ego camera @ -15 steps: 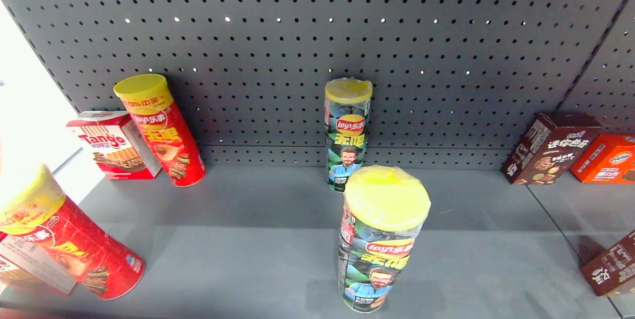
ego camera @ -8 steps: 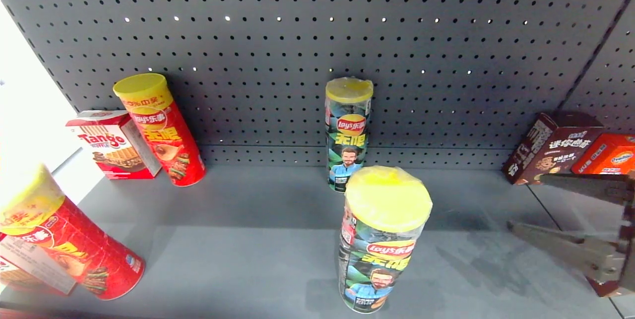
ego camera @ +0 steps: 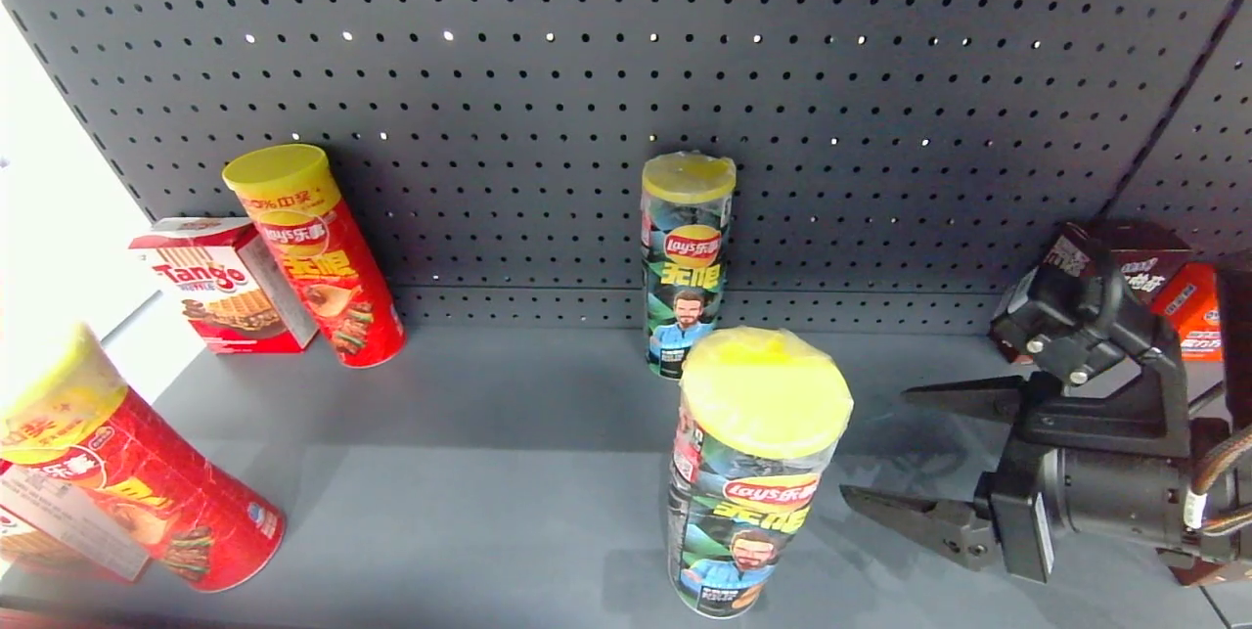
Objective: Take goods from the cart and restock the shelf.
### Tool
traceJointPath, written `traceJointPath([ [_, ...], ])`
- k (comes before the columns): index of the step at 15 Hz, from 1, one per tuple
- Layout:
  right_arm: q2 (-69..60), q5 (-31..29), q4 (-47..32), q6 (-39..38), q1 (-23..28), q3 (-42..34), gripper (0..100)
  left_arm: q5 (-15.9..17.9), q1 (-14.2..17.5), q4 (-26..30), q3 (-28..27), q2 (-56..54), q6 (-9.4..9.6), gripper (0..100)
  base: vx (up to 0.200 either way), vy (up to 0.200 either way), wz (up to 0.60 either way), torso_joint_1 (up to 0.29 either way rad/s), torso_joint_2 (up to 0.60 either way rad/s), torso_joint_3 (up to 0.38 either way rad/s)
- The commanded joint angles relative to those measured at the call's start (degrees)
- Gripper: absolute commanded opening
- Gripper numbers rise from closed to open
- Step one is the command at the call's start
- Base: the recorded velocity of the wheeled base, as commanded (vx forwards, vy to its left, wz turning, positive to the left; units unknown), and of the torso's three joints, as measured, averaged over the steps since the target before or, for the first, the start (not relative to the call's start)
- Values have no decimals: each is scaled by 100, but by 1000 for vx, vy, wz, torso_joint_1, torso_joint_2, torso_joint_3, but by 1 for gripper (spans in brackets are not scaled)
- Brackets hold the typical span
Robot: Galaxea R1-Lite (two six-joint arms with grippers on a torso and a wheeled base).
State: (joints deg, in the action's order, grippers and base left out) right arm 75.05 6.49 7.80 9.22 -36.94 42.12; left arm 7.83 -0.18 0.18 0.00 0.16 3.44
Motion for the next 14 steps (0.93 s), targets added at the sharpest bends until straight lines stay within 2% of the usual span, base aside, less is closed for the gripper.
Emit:
traceJointPath([
  [1, 107, 2, -7, 1, -33, -72, 100, 0, 1, -1, 0, 19, -1, 100, 0, 0, 0, 0, 0, 0],
  [14, 643, -112, 11, 1, -455, 156, 100, 0, 1, -1, 0, 19, -1, 100, 0, 0, 0, 0, 0, 0],
])
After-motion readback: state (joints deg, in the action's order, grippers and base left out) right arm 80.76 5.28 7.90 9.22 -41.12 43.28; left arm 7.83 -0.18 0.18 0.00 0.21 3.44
